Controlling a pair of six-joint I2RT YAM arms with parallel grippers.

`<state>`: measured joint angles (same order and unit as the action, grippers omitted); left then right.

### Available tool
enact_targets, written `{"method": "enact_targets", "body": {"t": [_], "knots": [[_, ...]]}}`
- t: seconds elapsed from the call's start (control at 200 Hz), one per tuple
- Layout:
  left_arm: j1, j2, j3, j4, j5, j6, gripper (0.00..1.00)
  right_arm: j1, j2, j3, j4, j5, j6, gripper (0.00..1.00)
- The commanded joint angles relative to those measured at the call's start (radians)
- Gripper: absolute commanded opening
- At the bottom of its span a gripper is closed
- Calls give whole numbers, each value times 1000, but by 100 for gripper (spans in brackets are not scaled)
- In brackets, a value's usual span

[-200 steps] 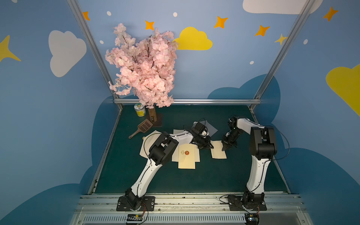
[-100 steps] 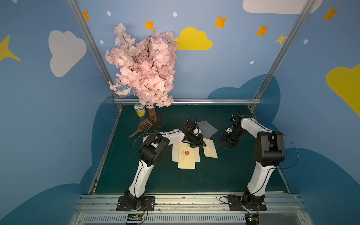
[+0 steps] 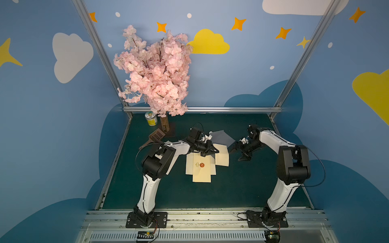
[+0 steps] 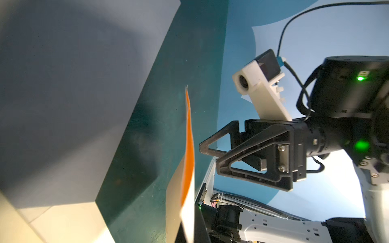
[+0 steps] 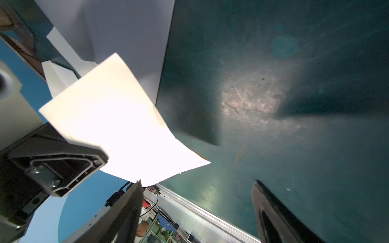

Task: Fold the letter paper in half and place it into the envelope
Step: Fold the letter paper at the center of the board.

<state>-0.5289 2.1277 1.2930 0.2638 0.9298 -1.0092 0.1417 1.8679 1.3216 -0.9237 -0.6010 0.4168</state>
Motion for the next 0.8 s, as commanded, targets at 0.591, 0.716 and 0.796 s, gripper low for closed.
{"method": "enact_targets", "body": {"t": [0.591, 0.716, 0.796], "knots": [[56, 39, -167, 833, 216, -521, 3, 56, -118, -106, 482, -394, 182, 69], [56, -7, -172, 684, 194, -404, 3, 64, -128, -111, 515, -402, 205, 43], [56, -43, -169, 572, 162, -318, 3, 64, -130, -107, 520, -408, 214, 25]]}}
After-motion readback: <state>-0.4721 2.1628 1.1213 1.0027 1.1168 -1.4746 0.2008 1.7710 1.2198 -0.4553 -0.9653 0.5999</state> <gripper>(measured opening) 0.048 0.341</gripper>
